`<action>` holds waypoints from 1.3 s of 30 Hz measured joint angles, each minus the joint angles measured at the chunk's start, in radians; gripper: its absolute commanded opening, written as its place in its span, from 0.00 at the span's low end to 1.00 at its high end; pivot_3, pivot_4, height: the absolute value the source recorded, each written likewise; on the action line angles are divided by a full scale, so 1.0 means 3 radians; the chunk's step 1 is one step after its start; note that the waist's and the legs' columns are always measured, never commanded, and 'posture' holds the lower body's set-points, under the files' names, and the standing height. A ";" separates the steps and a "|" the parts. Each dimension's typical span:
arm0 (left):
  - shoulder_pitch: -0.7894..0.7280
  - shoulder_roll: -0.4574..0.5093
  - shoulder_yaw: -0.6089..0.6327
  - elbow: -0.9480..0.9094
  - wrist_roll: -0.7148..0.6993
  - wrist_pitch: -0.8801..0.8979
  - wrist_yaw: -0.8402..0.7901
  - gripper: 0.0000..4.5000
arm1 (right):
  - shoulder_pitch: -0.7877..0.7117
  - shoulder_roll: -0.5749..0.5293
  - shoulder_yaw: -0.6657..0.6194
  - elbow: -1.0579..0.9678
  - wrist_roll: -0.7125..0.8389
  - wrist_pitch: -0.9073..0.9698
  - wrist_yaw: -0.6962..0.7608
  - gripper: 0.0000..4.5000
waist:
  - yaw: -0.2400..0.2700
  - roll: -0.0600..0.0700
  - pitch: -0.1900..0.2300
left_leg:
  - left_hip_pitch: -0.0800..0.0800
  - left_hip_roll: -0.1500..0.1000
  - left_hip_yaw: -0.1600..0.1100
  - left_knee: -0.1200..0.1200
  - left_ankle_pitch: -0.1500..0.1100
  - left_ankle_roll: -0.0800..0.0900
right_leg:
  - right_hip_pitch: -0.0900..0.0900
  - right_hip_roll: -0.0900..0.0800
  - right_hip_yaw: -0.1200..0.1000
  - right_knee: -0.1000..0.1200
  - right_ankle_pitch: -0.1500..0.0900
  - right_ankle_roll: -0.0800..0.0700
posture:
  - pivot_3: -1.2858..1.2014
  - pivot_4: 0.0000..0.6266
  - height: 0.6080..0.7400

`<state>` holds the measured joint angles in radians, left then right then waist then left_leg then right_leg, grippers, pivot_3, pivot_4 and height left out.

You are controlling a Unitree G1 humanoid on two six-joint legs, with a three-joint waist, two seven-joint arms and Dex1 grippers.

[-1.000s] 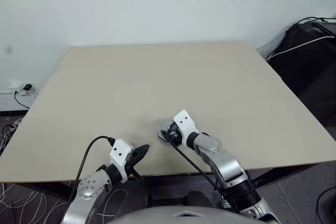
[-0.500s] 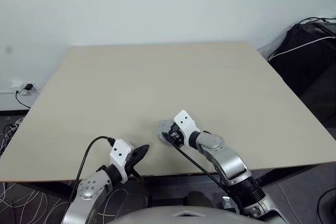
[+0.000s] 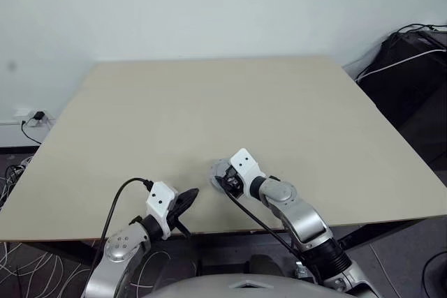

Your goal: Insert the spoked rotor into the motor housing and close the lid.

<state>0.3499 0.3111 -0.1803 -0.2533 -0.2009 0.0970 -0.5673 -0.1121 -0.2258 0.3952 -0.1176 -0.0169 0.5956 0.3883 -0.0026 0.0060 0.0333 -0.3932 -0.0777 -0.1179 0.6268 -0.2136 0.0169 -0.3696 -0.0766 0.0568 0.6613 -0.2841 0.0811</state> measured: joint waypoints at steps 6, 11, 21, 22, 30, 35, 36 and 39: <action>-0.0413 -0.0007 0.0138 0.0079 -0.0041 0.0459 0.0169 0.00 | -0.0005 -0.0026 0.0010 -0.0014 0.0000 0.0010 0.0027 0.71 | 0.0010 0.0000 -0.0007 | 0.0001 0.0000 -0.0003 0.0000 0.0001 0.0000 | 0.0000 0.0003 -0.0003 0.0000 0.0001 0.0001 | 0.52 0.00 1.00; -0.0829 -0.0034 0.0350 0.0329 -0.0280 0.1109 0.0215 0.00 | -0.0027 -0.0051 0.0012 -0.0017 0.0001 0.0034 0.0070 0.71 | 0.0017 -0.0002 -0.0011 | 0.0001 -0.0001 -0.0004 0.0000 0.0001 0.0000 | 0.0001 0.0004 -0.0005 -0.0001 0.0010 0.0018 | 0.52 0.00 1.00; -0.1615 -0.0252 0.0567 0.0857 -0.0939 0.2106 0.0049 0.00 | -0.0047 -0.0042 0.0016 -0.0030 0.0007 0.0089 0.0073 0.71 | 0.0015 -0.0014 -0.0019 | 0.0001 -0.0003 -0.0007 0.0001 0.0002 -0.0001 | 0.0001 0.0005 -0.0006 -0.0003 0.0014 0.0023 | 0.52 0.00 1.00; -0.1662 -0.0260 0.0567 0.0890 -0.0964 0.2156 0.0031 0.00 | -0.0046 -0.0041 0.0016 -0.0031 0.0008 0.0089 0.0073 0.71 | 0.0013 -0.0014 -0.0019 | 0.0001 -0.0003 -0.0007 0.0001 0.0002 -0.0001 | 0.0001 0.0005 -0.0006 -0.0003 0.0014 0.0023 | 0.52 0.00 1.00; -0.1949 -0.0411 0.0563 0.1079 -0.1069 0.2550 0.0039 0.00 | -0.0046 -0.0041 0.0015 -0.0033 0.0008 0.0093 0.0067 0.71 | 0.0016 -0.0015 -0.0019 | 0.0001 -0.0003 -0.0008 0.0001 0.0002 -0.0002 | 0.0002 0.0005 -0.0006 -0.0003 0.0014 0.0023 | 0.52 0.00 1.00; -0.2025 -0.0480 0.0521 0.1227 -0.1053 0.2789 0.0151 0.00 | -0.0044 -0.0041 0.0016 -0.0037 0.0008 0.0094 0.0066 0.71 | 0.0015 -0.0016 -0.0019 | 0.0001 -0.0003 -0.0009 0.0001 0.0002 -0.0002 | 0.0002 0.0005 -0.0006 -0.0004 0.0015 0.0024 | 0.52 0.00 1.00; -0.2030 -0.0490 0.0508 0.1241 -0.1041 0.2805 0.0169 0.00 | -0.0044 -0.0040 0.0016 -0.0037 0.0007 0.0094 0.0065 0.71 | 0.0016 -0.0016 -0.0018 | 0.0001 -0.0003 -0.0008 0.0001 0.0002 -0.0002 | 0.0002 0.0005 -0.0006 -0.0004 0.0015 0.0024 | 0.52 0.00 1.00; -0.2060 -0.0510 0.0470 0.1262 -0.1022 0.2848 0.0223 0.00 | -0.0042 -0.0040 0.0015 -0.0039 0.0007 0.0097 0.0060 0.71 | 0.0017 -0.0016 -0.0019 | 0.0001 -0.0003 -0.0009 0.0001 0.0003 -0.0002 | 0.0002 0.0005 -0.0006 -0.0004 0.0015 0.0024 | 0.52 0.00 1.00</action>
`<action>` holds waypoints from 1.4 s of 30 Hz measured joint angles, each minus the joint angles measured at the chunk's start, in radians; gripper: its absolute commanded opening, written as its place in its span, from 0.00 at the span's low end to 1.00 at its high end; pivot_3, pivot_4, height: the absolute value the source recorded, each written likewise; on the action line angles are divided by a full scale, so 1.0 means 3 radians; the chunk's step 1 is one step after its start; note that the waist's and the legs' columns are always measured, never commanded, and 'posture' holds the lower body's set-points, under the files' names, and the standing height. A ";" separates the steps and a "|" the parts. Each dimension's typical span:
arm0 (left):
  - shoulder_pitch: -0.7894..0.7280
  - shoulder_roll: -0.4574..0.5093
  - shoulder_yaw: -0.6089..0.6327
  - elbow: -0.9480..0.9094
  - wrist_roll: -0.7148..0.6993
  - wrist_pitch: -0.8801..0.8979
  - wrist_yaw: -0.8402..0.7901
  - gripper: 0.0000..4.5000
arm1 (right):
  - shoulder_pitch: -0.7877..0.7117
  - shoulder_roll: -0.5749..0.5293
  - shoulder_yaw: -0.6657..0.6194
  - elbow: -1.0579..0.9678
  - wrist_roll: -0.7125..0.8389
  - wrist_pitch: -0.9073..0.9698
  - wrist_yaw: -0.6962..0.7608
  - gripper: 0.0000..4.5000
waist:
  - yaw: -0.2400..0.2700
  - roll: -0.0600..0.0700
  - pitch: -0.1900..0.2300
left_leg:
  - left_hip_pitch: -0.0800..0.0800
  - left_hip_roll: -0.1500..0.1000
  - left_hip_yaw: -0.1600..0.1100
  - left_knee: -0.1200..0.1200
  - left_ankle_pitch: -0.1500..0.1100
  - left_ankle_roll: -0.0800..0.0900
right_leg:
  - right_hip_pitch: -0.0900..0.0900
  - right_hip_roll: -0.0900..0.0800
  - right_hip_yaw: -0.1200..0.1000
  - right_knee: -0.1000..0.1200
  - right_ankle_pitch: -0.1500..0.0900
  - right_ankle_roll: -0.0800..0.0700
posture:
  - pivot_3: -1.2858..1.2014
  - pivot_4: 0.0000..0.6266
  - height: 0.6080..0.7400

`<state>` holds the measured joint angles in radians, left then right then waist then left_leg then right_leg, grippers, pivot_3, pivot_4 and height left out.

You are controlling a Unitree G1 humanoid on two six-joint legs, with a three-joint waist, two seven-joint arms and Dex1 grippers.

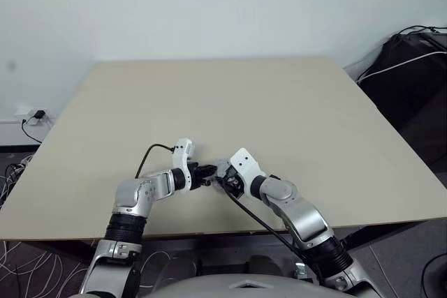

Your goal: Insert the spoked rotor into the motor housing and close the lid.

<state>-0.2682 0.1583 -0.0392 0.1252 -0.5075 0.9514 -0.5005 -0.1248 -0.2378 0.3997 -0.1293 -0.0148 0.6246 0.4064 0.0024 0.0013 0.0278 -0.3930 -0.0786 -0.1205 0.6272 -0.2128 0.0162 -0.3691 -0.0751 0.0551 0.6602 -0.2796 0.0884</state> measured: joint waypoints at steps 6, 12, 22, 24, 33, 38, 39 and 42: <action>-0.0051 -0.0036 -0.0028 0.0039 0.0084 0.0017 0.0089 0.00 | 0.0011 0.0004 -0.0001 -0.0010 0.0000 0.0005 -0.0017 0.71 | 0.0003 -0.0001 0.0000 | 0.0000 0.0000 0.0000 0.0000 0.0000 0.0000 | 0.0000 0.0000 0.0000 -0.0001 0.0000 0.0000 | 0.52 0.00 1.00; -0.0068 -0.0073 -0.0048 0.0022 0.0090 0.0092 0.0161 0.00 | 0.0038 0.0005 -0.0003 -0.0051 0.0001 0.0043 -0.0047 0.71 | 0.0014 -0.0003 -0.0003 | 0.0000 -0.0001 0.0000 0.0000 0.0000 0.0000 | 0.0002 -0.0001 0.0000 -0.0002 0.0000 0.0001 | 0.52 0.00 1.00; -0.0067 -0.0094 -0.0086 -0.0017 0.0092 0.0123 0.0154 0.00 | 0.0271 -0.0066 -0.0180 -0.0367 0.0207 0.0188 0.0057 1.00 | 0.0039 -0.0005 -0.0002 | -0.0003 -0.0002 -0.0001 -0.0003 -0.0001 0.0000 | -0.0002 -0.0003 0.0000 -0.0004 0.0000 0.0000 | 0.52 0.00 1.00; -0.0065 -0.0092 -0.0092 -0.0022 0.0093 0.0125 0.0153 0.00 | 0.0330 -0.0144 -0.0246 -0.0553 0.0223 0.0208 0.0064 1.00 | 0.0043 -0.0007 -0.0001 | -0.0004 -0.0002 -0.0001 -0.0002 -0.0001 0.0000 | -0.0002 -0.0003 -0.0001 -0.0005 -0.0001 0.0001 | 0.52 0.00 1.00; -0.0059 -0.0061 -0.0115 -0.0039 0.0099 0.0121 0.0125 0.00 | 0.0755 -0.0135 -0.0844 -0.1147 0.0533 0.0340 -0.0015 1.00 | 0.0051 -0.0013 0.0003 | -0.0005 -0.0001 -0.0001 -0.0004 -0.0002 0.0000 | -0.0002 -0.0004 0.0000 -0.0007 -0.0002 0.0001 | 0.52 0.00 1.00; -0.0057 -0.0046 -0.0120 -0.0039 0.0103 0.0112 0.0101 0.00 | 0.0895 0.0435 -0.1351 -0.1074 0.0929 0.0698 -0.0292 1.00 | 0.0048 -0.0013 0.0004 | -0.0004 0.0000 -0.0001 -0.0005 -0.0001 0.0000 | -0.0004 -0.0003 0.0001 -0.0004 -0.0006 -0.0009 | 0.52 0.00 1.00; -0.0056 -0.0038 -0.0123 -0.0039 0.0104 0.0112 0.0087 0.00 | 0.0886 0.0642 -0.1533 -0.1031 0.1072 0.0836 -0.0385 1.00 | 0.0049 -0.0012 0.0003 | -0.0005 0.0001 -0.0002 -0.0005 -0.0001 0.0000 | -0.0005 -0.0003 0.0001 -0.0004 -0.0006 -0.0009 | 0.52 0.00 1.00; -0.0056 -0.0030 -0.0128 -0.0039 0.0104 0.0114 0.0059 0.00 | 0.0841 0.0950 -0.1848 -0.0963 0.1388 0.1121 -0.0542 1.00 | 0.0051 -0.0010 0.0004 | -0.0009 0.0000 -0.0001 -0.0006 -0.0001 0.0000 | -0.0008 -0.0004 0.0002 -0.0005 -0.0005 -0.0009 | 0.52 0.00 1.00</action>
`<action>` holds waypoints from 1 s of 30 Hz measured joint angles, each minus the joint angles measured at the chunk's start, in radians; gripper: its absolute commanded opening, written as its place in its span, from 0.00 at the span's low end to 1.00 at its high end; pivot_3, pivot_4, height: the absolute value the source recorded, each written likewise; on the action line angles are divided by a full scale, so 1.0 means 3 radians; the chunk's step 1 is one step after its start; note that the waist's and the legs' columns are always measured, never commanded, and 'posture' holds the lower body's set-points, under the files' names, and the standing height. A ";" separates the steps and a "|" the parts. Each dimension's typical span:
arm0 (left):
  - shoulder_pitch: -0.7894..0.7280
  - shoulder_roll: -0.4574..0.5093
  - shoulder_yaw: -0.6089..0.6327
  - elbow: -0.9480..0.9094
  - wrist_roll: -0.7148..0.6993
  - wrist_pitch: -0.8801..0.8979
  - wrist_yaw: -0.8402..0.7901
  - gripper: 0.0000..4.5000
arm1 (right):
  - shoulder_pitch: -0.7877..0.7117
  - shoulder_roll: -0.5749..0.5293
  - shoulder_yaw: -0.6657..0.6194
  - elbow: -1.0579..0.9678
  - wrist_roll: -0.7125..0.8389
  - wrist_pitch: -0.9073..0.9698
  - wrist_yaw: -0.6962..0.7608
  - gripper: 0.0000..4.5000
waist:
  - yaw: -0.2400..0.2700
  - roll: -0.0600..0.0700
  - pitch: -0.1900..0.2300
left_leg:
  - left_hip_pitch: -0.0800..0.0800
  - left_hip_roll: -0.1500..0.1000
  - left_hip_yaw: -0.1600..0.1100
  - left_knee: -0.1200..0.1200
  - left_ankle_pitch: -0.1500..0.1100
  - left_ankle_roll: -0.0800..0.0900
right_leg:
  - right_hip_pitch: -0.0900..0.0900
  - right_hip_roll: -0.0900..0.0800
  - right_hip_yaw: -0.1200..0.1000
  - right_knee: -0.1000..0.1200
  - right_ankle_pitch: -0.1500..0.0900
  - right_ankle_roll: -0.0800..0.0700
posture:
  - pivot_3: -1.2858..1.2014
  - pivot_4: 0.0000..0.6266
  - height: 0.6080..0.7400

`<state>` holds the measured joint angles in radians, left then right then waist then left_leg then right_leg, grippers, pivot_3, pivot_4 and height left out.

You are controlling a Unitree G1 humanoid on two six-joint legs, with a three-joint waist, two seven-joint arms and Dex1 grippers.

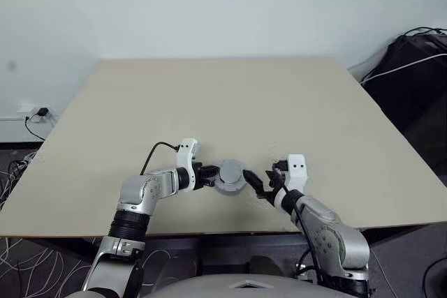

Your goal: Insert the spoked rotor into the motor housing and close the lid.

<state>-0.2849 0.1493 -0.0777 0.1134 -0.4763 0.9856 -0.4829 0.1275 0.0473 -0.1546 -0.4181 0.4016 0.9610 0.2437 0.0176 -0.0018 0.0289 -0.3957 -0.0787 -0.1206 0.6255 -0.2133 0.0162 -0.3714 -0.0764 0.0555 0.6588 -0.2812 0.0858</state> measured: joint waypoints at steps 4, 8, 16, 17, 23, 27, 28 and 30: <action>0.0000 0.0002 -0.0001 0.0000 0.0000 0.0002 -0.0007 0.00 | -0.0129 0.0100 -0.0321 0.0140 0.0372 0.0324 -0.0172 1.00 | 0.0001 0.0002 0.0000 | 0.0000 -0.0001 0.0001 -0.0002 0.0000 0.0000 | -0.0001 -0.0001 0.0001 0.0000 0.0002 -0.0004 | 0.52 0.00 1.00; 0.0000 0.0011 -0.0001 -0.0001 0.0000 0.0004 -0.0017 0.00 | -0.0249 0.0114 -0.0502 0.0308 0.0635 0.0543 -0.0348 1.00 | -0.0006 0.0008 -0.0002 | 0.0000 0.0000 0.0002 -0.0006 0.0000 0.0000 | -0.0004 0.0000 0.0001 0.0000 0.0002 -0.0006 | 0.52 0.00 1.00; 0.0012 0.0024 -0.0001 -0.0018 0.0000 0.0006 -0.0023 0.00 | -0.0402 0.0122 -0.0567 0.0619 0.1138 0.0735 -0.0531 1.00 | -0.0012 0.0013 -0.0002 | 0.0000 -0.0001 0.0003 -0.0008 0.0000 0.0000 | -0.0005 0.0000 0.0002 0.0000 0.0003 -0.0006 | 0.52 0.00 1.00; 0.0015 0.0026 -0.0001 -0.0023 0.0000 0.0006 -0.0024 0.00 | -0.0403 0.0122 -0.0565 0.0658 0.1205 0.0762 -0.0541 1.00 | -0.0014 0.0013 -0.0002 | 0.0000 -0.0001 0.0004 -0.0009 0.0000 0.0000 | -0.0005 0.0000 0.0002 0.0000 0.0003 -0.0006 | 0.52 0.00 1.00; 0.0034 0.0035 0.0012 -0.0043 0.0000 0.0005 -0.0020 0.00 | -0.0480 0.0124 -0.0577 0.0890 0.1503 0.0754 -0.0662 1.00 | -0.0033 0.0013 -0.0003 | 0.0001 0.0000 0.0003 -0.0011 0.0000 0.0000 | -0.0005 0.0000 0.0002 0.0000 -0.0001 -0.0002 | 0.52 0.00 1.00; 0.0044 0.0035 0.0024 -0.0056 0.0000 0.0007 -0.0020 0.00 | -0.0530 0.0126 -0.0614 0.1059 0.1667 0.0713 -0.0714 1.00 | -0.0069 0.0013 -0.0005 | 0.0003 0.0001 0.0003 -0.0010 0.0000 0.0000 | -0.0004 0.0001 0.0002 0.0000 -0.0001 -0.0002 | 0.52 0.00 1.00; 0.0046 0.0039 0.0028 -0.0057 0.0000 0.0007 -0.0018 0.00 | -0.0544 0.0127 -0.0634 0.1122 0.1738 0.0692 -0.0722 1.00 | -0.0078 0.0013 -0.0005 | 0.0005 0.0001 0.0003 -0.0010 0.0000 0.0000 | -0.0002 0.0001 0.0002 0.0000 -0.0001 -0.0003 | 0.52 0.00 1.00; 0.0053 0.0040 0.0036 -0.0065 0.0001 0.0007 -0.0014 0.00 | -0.0546 0.0129 -0.0668 0.1223 0.1889 0.0682 -0.0717 1.00 | -0.0094 0.0013 -0.0005 | 0.0005 0.0001 0.0003 -0.0010 0.0000 0.0000 | -0.0002 0.0000 0.0003 0.0000 -0.0004 -0.0007 | 0.52 0.00 1.00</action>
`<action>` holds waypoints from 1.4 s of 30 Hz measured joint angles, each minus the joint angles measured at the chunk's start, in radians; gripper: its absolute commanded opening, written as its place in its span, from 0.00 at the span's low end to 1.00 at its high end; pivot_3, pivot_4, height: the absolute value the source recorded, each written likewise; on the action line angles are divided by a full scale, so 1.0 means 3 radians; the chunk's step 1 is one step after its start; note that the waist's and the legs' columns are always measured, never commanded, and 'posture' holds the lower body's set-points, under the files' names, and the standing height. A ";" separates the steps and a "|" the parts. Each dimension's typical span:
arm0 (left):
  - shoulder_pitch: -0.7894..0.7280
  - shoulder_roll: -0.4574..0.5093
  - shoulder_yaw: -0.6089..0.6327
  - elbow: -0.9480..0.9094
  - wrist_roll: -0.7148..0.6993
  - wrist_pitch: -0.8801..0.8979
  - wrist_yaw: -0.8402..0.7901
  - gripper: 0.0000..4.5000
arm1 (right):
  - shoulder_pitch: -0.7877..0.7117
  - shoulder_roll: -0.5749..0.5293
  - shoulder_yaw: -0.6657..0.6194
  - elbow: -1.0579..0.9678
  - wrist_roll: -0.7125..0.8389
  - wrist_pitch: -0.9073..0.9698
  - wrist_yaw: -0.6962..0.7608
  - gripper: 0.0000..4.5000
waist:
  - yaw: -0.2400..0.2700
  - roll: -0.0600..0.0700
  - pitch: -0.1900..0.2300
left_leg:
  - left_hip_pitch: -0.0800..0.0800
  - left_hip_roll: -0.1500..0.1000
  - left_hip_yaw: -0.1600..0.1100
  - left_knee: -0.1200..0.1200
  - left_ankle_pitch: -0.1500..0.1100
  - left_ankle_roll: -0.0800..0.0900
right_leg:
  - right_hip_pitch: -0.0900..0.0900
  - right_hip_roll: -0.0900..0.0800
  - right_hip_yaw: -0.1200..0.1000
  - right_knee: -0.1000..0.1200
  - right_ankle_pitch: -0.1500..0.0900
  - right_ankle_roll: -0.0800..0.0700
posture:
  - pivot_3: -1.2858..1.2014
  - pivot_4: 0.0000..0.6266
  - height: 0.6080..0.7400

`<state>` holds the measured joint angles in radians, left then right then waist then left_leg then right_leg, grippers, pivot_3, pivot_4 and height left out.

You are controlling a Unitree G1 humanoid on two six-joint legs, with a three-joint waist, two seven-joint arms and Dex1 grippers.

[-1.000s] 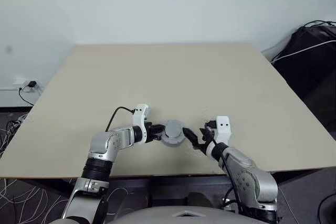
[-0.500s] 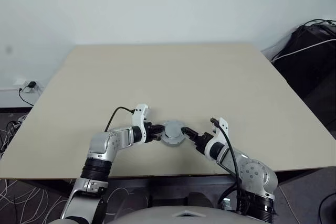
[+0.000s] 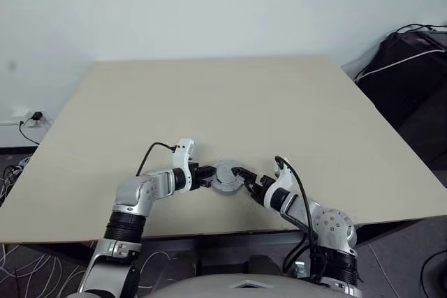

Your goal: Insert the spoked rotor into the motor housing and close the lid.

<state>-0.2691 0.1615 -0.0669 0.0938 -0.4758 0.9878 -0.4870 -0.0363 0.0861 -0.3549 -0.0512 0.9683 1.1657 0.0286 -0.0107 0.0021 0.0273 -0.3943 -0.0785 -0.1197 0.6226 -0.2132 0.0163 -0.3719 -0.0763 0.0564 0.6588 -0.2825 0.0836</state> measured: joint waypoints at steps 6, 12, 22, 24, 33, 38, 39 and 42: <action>0.0024 0.0022 0.0023 -0.0054 0.0004 0.0006 0.0013 0.00 | 0.0002 0.0000 -0.0005 0.0162 0.0303 0.0079 0.0007 1.00 | -0.0011 0.0003 0.0003 | -0.0004 0.0000 0.0000 -0.0005 0.0000 0.0000 | -0.0008 0.0000 0.0001 0.0000 0.0001 0.0002 | 0.52 0.00 1.00; 0.0027 0.0031 0.0044 -0.0060 0.0009 0.0006 0.0020 0.00 | 0.0002 0.0000 0.0010 0.0230 0.0418 0.0058 0.0016 1.00 | -0.0017 0.0004 0.0005 | -0.0005 0.0000 0.0001 -0.0008 0.0000 0.0000 | -0.0010 0.0001 0.0002 0.0000 0.0004 0.0006 | 0.52 0.00 1.00; 0.0045 0.0059 0.0060 -0.0067 0.0021 0.0008 0.0027 0.00 | 0.0000 -0.0001 0.0059 0.0242 0.0430 -0.0176 -0.0048 0.51 | -0.0030 0.0007 0.0007 | -0.0005 0.0000 0.0000 -0.0009 0.0000 0.0000 | -0.0010 0.0000 0.0003 -0.0001 0.0003 0.0007 | 0.52 0.00 1.00; 0.0054 0.0067 0.0073 -0.0068 0.0043 0.0005 0.0035 0.00 | 0.0001 -0.0001 0.0061 0.0225 0.0467 -0.0178 -0.0049 0.38 | -0.0030 0.0007 0.0007 | -0.0005 0.0000 0.0001 -0.0010 0.0000 0.0000 | -0.0011 0.0000 0.0003 -0.0001 0.0004 0.0006 | 0.52 0.00 1.00; 0.0061 0.0057 0.0076 -0.0083 0.0079 0.0003 0.0025 0.00 | 0.0150 -0.0010 0.0101 0.0083 0.0545 -0.0059 -0.0134 0.27 | -0.0036 0.0007 0.0009 | -0.0005 0.0001 0.0000 -0.0011 0.0000 -0.0001 | -0.0012 0.0000 0.0004 -0.0002 0.0002 0.0005 | 0.52 0.00 1.00; 0.0064 0.0055 0.0087 -0.0084 0.0081 0.0002 0.0024 0.00 | 0.0169 -0.0011 0.0102 0.0068 0.0559 -0.0017 -0.0136 0.27 | -0.0044 0.0008 0.0009 | -0.0004 0.0002 0.0000 -0.0011 0.0000 -0.0001 | -0.0011 0.0000 0.0004 -0.0001 0.0001 0.0004 | 0.52 0.00 1.00; 0.0066 0.0055 0.0087 -0.0086 0.0081 0.0002 0.0023 0.00 | 0.0169 -0.0011 0.0103 0.0065 0.0560 -0.0015 -0.0138 0.27 | -0.0044 0.0008 0.0009 | -0.0004 0.0002 0.0000 -0.0011 0.0000 -0.0001 | -0.0012 0.0000 0.0004 -0.0001 0.0001 0.0004 | 0.52 0.00 1.00; 0.0071 0.0053 0.0090 -0.0091 0.0081 0.0000 0.0023 0.00 | 0.0171 -0.0010 0.0106 0.0060 0.0560 -0.0014 -0.0140 0.27 | -0.0044 0.0008 0.0009 | -0.0004 0.0002 0.0000 -0.0011 0.0000 -0.0001 | -0.0012 0.0000 0.0004 -0.0002 0.0002 0.0005 | 0.52 0.00 1.00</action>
<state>-0.2479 0.1775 -0.0399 0.0666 -0.4514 0.9879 -0.4800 0.0151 0.0830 -0.3231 -0.0334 1.1362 1.1613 -0.0135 -0.0239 0.0045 0.0301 -0.3956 -0.0780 -0.1195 0.6192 -0.2133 0.0161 -0.3754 -0.0763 0.0575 0.6583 -0.2819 0.0852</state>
